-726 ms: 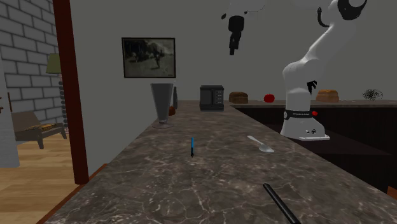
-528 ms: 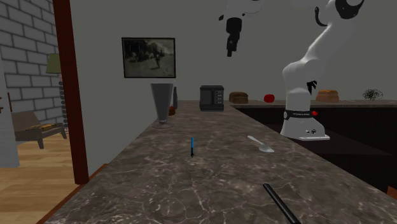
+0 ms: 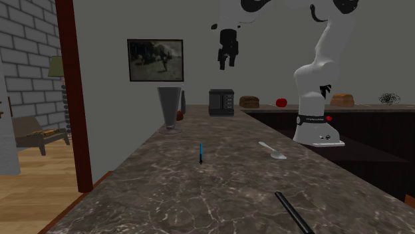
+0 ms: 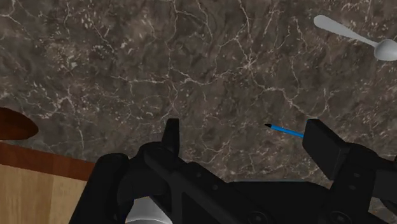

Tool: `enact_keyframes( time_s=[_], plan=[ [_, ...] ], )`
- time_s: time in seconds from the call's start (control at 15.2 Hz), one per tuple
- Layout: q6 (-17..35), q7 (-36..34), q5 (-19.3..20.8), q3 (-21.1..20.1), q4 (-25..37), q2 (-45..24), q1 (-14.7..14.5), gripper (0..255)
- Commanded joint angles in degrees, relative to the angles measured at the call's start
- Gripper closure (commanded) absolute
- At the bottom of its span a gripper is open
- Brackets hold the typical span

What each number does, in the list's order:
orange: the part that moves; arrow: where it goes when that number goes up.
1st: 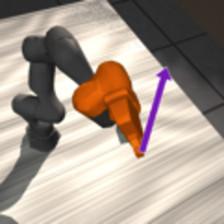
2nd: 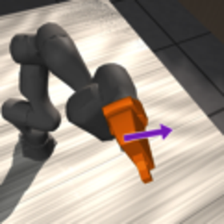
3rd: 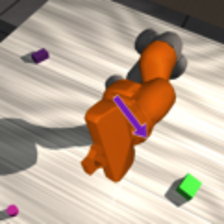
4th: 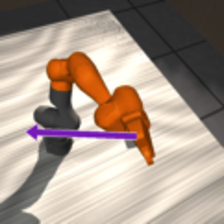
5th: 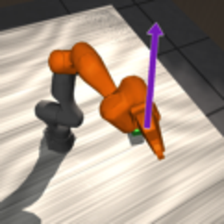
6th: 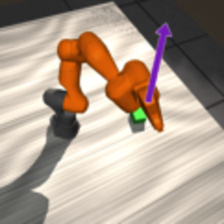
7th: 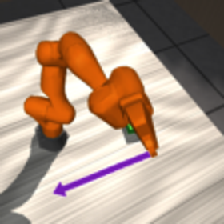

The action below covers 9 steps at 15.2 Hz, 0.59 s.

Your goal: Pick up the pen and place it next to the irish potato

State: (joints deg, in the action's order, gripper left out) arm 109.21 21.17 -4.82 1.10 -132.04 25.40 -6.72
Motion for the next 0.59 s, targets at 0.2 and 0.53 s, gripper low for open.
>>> enact_keyframes(
  time_s=[0.2,0.53],
  plan=[
    [5.2,7.44,1.0,-1.67,3.66,-9.65,-3.32,0],
    [9.75,14.09,2.69,-3.79,7.41,-18.69,-6.06,0]
  ],
)
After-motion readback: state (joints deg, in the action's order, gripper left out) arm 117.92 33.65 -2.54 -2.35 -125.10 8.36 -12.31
